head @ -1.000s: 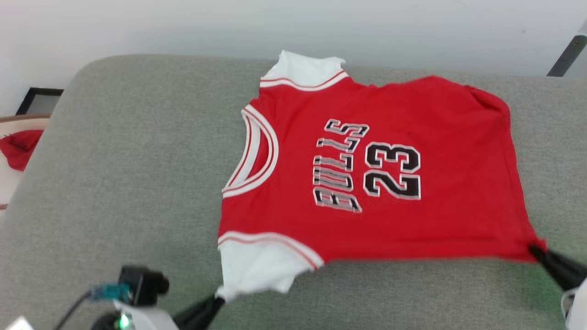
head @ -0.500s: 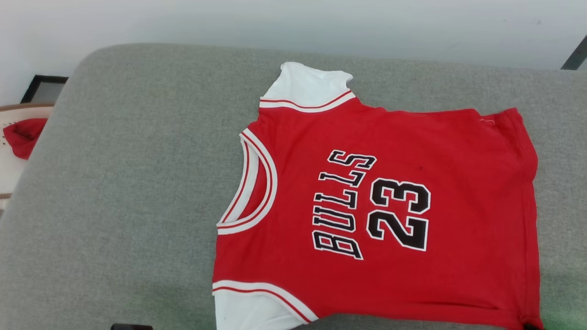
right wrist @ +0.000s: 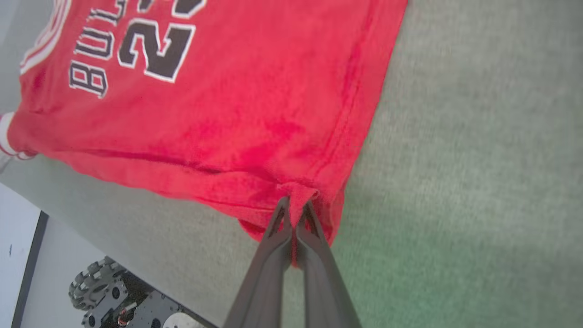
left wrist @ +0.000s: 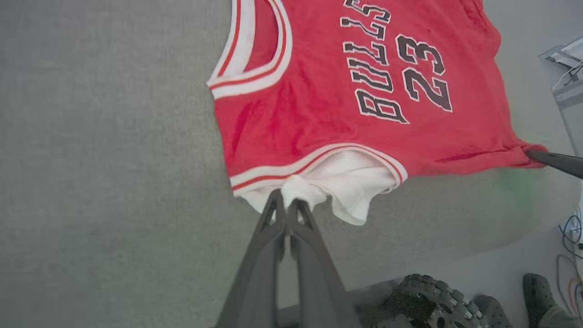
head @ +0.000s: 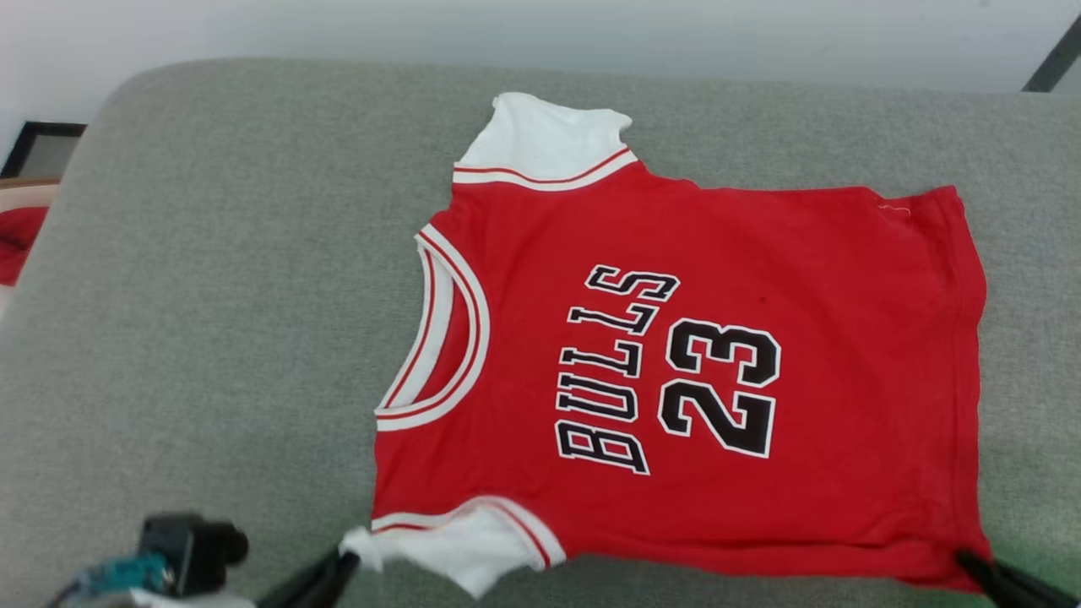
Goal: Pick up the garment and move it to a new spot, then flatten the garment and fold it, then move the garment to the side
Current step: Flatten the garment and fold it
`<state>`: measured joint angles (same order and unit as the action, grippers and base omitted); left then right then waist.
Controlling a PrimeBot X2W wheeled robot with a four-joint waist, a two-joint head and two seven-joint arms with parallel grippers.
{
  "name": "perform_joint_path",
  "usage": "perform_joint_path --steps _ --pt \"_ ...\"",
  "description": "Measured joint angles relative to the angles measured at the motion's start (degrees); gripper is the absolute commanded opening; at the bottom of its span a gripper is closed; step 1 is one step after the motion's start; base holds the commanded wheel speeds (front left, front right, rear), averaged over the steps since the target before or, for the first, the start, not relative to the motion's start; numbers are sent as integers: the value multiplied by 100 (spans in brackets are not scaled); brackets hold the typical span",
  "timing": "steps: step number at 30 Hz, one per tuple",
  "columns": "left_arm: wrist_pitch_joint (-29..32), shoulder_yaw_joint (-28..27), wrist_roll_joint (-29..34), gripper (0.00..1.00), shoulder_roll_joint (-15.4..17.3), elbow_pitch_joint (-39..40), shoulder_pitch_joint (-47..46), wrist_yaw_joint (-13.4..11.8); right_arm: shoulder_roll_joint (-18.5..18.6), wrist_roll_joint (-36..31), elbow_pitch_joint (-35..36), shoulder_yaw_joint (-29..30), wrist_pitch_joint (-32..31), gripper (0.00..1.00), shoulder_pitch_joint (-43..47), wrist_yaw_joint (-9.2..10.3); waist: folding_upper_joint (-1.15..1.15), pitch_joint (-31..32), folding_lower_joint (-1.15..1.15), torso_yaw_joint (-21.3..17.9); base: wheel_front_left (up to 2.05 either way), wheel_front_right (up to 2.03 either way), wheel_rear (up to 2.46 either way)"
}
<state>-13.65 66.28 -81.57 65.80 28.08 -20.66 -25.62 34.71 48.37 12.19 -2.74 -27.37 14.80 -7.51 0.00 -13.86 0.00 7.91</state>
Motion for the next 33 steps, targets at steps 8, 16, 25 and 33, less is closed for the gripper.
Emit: perform_joint_path --steps 8,16,25,33 --pt "864 -215 877 0 290 -57 -1215 127 -237 -434 127 275 -538 0 -938 0 0 -158 0 -130 0 0 0" --pt "1621 -338 1392 0 -69 -981 -2295 905 -292 -736 -311 282 -687 0 -2009 0 0 -417 0 -223 0 0 0" --pt "2048 -259 1435 0 -909 -2482 -2965 1850 -260 -815 -1027 -236 -564 0 -2957 0 0 -765 0 -295 0 0 0" --pt "2270 -151 1229 11 -1499 -3506 -3110 2381 -234 -798 -1370 -495 -438 0 -3262 0 0 -956 0 -294 0 0 0"
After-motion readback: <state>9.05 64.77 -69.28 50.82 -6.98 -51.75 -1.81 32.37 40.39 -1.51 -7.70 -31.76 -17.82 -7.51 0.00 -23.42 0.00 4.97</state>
